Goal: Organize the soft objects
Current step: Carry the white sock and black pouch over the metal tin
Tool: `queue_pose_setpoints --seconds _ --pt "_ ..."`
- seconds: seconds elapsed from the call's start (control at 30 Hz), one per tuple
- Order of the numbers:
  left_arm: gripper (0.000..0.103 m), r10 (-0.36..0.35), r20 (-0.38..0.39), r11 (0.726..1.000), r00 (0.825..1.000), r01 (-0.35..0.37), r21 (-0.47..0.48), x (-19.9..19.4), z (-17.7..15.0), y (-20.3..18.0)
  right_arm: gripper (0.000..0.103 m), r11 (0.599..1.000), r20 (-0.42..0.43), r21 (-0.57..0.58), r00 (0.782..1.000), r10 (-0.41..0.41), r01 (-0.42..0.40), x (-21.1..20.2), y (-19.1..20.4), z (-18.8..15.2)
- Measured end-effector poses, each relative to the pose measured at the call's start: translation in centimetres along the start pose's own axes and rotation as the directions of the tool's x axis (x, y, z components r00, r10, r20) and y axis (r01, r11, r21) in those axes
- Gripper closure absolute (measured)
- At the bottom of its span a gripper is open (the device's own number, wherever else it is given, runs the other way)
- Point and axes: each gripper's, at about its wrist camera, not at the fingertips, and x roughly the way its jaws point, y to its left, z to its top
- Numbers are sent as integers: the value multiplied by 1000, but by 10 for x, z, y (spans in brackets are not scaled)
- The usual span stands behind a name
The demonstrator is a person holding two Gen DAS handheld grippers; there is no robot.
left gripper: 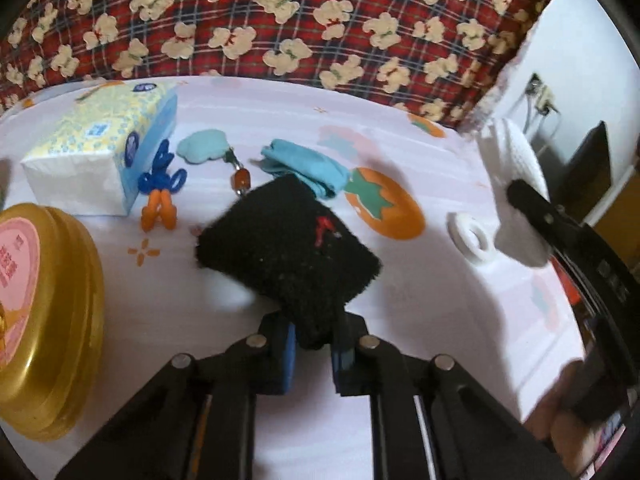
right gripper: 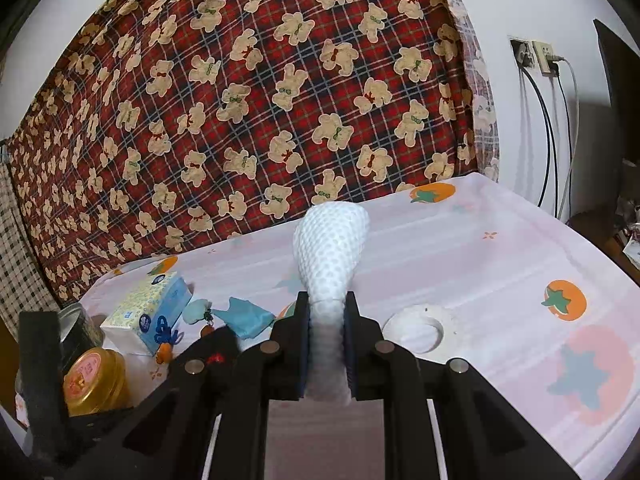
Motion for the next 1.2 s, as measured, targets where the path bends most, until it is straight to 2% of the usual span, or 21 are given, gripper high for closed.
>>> queue_pose_setpoints --seconds 0.3,0.47,0.6,0.87,1.07,1.2 --pt "93 -143 45 990 989 143 14 -17 -24 10 86 999 29 -22 999 -32 33 -6 4 0" --pt "93 -183 121 983 976 179 37 -37 -24 14 87 996 66 -57 996 -66 70 -12 12 -1" --pt "93 -194 197 980 961 179 88 -59 -23 16 87 991 95 -87 991 -94 102 -22 21 -4" --pt "93 -180 309 977 934 134 165 -94 -24 22 87 997 118 -60 992 -47 54 -47 45 -19" --pt "93 -114 340 983 934 55 176 -111 -23 33 87 996 115 -84 993 15 -5 -56 79 -31" --pt "93 -76 368 985 927 11 173 -123 -24 45 87 994 102 -99 994 50 -40 -53 100 -36"
